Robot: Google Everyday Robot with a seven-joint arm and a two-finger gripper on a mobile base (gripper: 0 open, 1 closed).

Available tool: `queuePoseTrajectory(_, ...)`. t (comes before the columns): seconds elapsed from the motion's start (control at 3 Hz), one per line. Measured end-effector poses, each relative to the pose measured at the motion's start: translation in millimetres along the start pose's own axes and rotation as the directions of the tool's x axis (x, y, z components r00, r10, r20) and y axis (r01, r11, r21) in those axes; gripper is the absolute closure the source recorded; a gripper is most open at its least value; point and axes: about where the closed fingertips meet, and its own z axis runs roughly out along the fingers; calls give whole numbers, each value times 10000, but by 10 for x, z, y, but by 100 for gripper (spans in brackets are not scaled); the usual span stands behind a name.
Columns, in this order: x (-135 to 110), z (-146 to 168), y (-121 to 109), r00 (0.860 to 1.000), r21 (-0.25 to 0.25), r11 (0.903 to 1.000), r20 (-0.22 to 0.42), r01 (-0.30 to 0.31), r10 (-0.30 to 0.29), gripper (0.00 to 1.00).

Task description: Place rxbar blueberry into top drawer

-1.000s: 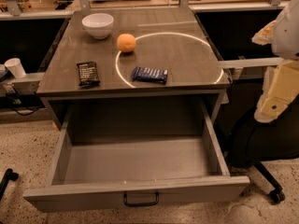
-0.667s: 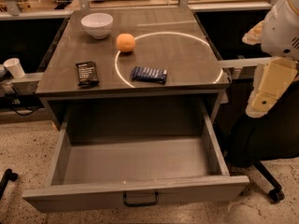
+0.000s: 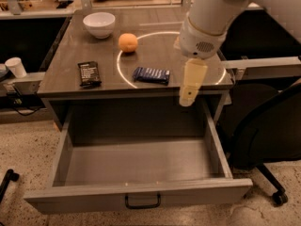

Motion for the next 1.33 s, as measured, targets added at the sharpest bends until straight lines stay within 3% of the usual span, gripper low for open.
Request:
queuePoseTrajectory(0.33,-511,321,-231,9956,-115,9957,194,917,-915,0)
queuePoseTrajectory(0.67,-524,325,-237,9959,-143,9958,102,902,-901,0)
queuePoseTrajectory(1.33,-557,652,-729,9958,-936,9956,-898,77,-161,0)
